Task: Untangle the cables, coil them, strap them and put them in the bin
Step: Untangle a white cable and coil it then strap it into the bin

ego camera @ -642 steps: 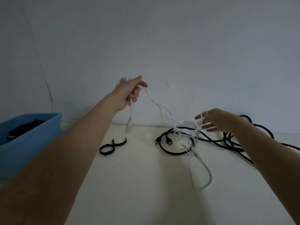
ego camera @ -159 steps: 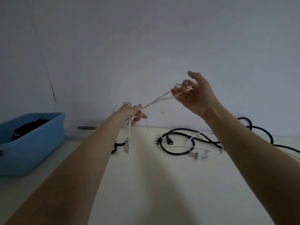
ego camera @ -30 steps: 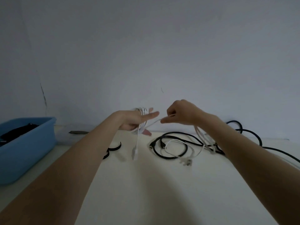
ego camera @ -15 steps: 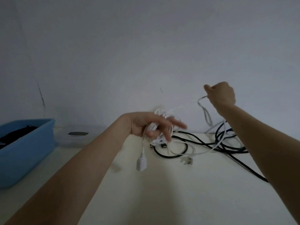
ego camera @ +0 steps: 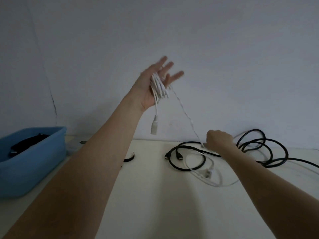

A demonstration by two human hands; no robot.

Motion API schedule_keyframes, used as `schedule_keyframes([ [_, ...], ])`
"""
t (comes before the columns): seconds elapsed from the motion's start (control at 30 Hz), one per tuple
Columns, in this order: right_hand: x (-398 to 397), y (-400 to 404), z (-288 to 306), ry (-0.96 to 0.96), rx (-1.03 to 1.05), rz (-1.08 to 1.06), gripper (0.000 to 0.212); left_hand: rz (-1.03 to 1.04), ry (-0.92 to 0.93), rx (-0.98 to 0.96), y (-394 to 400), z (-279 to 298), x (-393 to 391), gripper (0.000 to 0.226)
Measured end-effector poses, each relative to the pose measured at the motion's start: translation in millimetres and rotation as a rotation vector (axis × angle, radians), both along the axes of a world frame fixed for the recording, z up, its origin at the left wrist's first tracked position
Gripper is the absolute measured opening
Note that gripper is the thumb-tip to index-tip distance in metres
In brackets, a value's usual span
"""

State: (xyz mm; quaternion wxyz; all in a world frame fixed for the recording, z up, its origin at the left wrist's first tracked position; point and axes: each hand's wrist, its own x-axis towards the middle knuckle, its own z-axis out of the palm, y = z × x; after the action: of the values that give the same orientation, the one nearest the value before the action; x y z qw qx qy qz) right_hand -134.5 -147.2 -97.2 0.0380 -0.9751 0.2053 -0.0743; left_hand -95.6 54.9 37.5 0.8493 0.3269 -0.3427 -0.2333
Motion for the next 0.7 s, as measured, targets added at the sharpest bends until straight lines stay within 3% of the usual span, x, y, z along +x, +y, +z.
schedule_keyframes([
  [0.07, 3.2, 4.4, -6.1, 0.038, 0.485, 0.131, 0.033, -0.063, -0.028, 0.214, -4.4, -8.9, -5.6, 0.057],
  [0.17, 3.0, 14.0, 6.3, -0.229, 1.335, 0.383, 0.044, -0.061, -0.138, 0.502, -13.2, -24.9, -15.6, 0.04],
  [0.23, -4.2, 19.6, 28.3, -0.283, 1.689, 0.537, 0.054, -0.035, -0.16, 0.564, -17.0, -31.8, -12.6, 0.038],
  [0.3, -10.6, 18.8, 47.6, -0.239, 1.902, 0.59, 0.061, -0.033, -0.121, 0.52, -15.6, -31.8, -8.4, 0.039],
  [0.5, -22.8, -8.0, 59.0, -0.231, 2.1, 0.613, 0.072, -0.043, 0.0, 0.413, 5.8, -33.6, 3.7, 0.042],
  [0.63, -9.8, 1.2, 65.5, -0.439, 1.738, 0.531, 0.029, -0.081, 0.012, 0.381, 7.6, -42.1, 0.8, 0.055],
  [0.7, -0.4, 10.5, 59.2, -0.479, 1.405, 0.357, 0.032, -0.156, -0.032, 0.3, 1.0, -40.2, -8.5, 0.055],
])
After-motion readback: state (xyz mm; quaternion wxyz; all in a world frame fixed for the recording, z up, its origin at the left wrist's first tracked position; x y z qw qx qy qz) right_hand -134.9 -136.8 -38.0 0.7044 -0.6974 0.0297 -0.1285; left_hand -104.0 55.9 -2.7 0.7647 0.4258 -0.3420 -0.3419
